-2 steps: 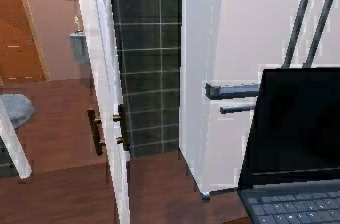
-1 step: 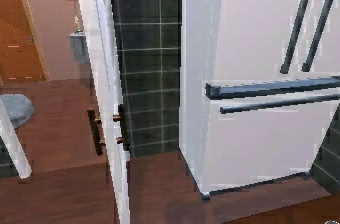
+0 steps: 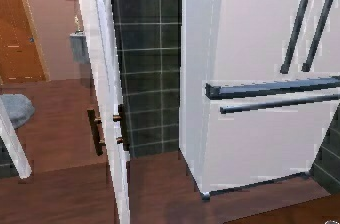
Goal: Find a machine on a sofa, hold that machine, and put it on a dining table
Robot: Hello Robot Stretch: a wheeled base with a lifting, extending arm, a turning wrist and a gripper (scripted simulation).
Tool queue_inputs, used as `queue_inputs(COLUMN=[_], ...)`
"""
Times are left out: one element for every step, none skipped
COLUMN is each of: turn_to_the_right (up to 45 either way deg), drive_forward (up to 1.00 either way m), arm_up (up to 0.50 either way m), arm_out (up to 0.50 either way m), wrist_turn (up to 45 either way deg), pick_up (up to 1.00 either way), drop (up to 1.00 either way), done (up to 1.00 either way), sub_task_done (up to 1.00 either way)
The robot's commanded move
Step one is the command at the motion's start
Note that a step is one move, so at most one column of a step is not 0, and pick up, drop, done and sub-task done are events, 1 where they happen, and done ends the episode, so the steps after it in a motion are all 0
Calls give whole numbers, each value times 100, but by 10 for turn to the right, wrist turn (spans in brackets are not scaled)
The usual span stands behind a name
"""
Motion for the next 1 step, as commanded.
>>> queue_inputs(turn_to_the_right=[0], drive_forward=[0], arm_up=[0], arm_out=[0], wrist_turn=[450], pick_up=[0], drop=[0], done=[0], sub_task_done=[0])
